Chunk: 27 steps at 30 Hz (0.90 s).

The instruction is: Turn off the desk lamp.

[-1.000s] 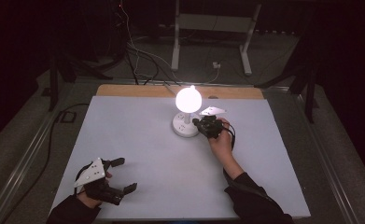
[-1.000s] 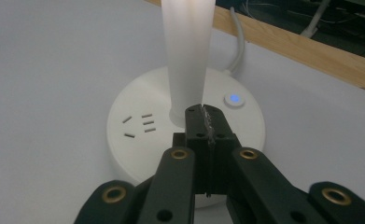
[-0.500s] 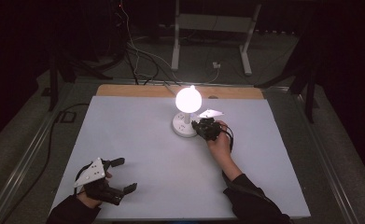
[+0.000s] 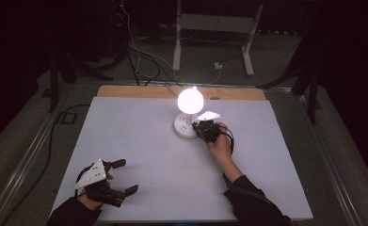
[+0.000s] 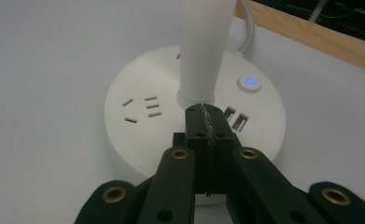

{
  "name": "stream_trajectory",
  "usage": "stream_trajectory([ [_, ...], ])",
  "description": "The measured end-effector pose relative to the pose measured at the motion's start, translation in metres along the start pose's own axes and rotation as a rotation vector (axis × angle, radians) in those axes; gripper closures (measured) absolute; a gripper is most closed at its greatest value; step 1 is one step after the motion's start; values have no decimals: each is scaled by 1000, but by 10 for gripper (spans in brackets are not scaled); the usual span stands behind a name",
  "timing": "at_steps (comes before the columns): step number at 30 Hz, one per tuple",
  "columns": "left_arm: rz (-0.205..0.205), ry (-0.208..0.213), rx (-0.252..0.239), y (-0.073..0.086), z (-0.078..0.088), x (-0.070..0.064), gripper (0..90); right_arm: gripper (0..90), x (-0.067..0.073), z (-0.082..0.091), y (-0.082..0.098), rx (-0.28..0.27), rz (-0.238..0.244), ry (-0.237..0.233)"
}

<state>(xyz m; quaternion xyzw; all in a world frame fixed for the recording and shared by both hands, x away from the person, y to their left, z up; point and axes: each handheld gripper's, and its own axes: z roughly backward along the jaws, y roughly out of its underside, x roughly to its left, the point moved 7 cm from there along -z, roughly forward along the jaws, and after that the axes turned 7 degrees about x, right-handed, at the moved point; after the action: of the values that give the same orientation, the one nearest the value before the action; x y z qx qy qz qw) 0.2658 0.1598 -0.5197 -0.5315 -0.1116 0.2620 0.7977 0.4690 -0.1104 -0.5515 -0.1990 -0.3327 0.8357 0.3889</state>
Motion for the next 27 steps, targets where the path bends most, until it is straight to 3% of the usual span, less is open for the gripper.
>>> stream_trajectory([
  [4,2,-1,0,0,1,0,4,900,-2,4,-4,6,-7,-2],
  [8,4,-1,1,0,0,1,4,900,-8,22,-15,-49,-51,-36],
  [12,6,1,-5,0,1,1,4,880,-8,31,-17,-68,-45,-42],
  [14,2,-1,-2,0,1,0,4,786,-8,39,-19,-85,-60,-82],
  [15,2,-1,-2,0,1,0,4,786,-8,39,-19,-85,-60,-82],
  [16,1,-1,-2,0,1,0,4,694,-7,43,-20,-91,-63,-107],
  [18,3,1,-5,-1,1,0,4,646,-6,46,-20,-96,-61,-116],
  [19,4,1,-5,0,1,0,4,484,-5,52,-20,-119,-74,-137],
  [20,3,0,-3,0,0,1,4,484,-5,52,-20,-119,-74,-137],
  [21,2,0,-3,0,0,1,4,391,-3,58,-20,-130,-60,-136],
  [25,6,-2,-4,-1,0,1,4,236,-1,70,-17,-128,-56,-159],
  [27,9,-3,-7,-2,0,2,4,129,0,77,-15,-141,-49,-193],
])
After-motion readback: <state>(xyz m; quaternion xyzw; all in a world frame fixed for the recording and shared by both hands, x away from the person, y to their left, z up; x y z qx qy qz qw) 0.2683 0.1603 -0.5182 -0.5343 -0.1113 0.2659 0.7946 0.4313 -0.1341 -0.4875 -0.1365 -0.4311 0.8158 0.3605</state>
